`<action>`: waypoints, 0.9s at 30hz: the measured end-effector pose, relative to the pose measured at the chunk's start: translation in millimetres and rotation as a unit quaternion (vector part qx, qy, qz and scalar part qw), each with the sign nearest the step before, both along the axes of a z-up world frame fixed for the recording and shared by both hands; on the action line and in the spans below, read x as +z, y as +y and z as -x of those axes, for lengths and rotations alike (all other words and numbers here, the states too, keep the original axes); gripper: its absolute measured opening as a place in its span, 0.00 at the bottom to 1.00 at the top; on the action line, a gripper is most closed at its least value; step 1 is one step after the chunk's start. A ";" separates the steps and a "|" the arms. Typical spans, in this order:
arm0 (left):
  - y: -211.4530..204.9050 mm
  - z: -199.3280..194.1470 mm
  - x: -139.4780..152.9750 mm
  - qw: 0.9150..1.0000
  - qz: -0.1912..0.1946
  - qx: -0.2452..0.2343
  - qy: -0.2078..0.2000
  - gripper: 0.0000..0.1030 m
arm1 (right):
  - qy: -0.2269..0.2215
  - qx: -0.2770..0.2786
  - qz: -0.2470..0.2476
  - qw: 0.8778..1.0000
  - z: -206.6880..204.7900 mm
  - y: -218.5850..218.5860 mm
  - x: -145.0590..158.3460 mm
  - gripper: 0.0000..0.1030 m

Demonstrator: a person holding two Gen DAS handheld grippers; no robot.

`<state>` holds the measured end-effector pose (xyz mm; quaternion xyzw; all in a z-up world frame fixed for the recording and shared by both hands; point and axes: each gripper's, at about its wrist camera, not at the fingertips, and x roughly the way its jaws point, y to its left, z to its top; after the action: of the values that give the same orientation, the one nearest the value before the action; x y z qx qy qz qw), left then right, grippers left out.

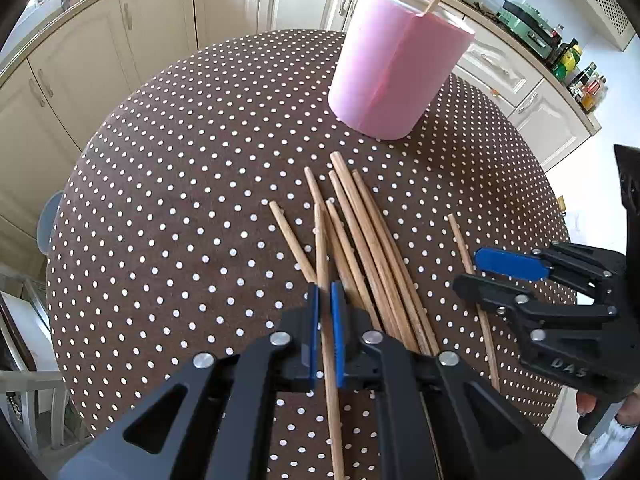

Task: Organize utensils
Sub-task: 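Move both open tools back down to the chopstick pile, then close the left tool on a chopstick while the right tool grasps another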

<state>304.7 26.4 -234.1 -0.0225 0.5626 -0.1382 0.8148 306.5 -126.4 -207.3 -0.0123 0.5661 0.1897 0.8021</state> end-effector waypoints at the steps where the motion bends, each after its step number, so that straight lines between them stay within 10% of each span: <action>1: 0.6 -0.2 -0.2 1.000 0.003 0.000 0.000 0.06 | 0.001 0.002 0.008 1.000 -1.3 3.2 -1.8 0.29; 13: 12.0 3.1 4.7 0.999 0.036 0.010 -0.011 0.06 | 0.009 -0.005 0.010 1.000 -13.1 -1.8 -5.2 0.06; 27: 20.1 27.3 107.2 0.991 0.077 0.003 -0.112 0.06 | -0.087 -0.006 -0.082 0.993 1.6 -37.7 77.6 0.06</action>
<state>277.4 46.5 -126.9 -0.0712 0.4556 -0.1804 0.8688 304.9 -164.1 -129.7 0.0410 0.4769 0.2290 0.8476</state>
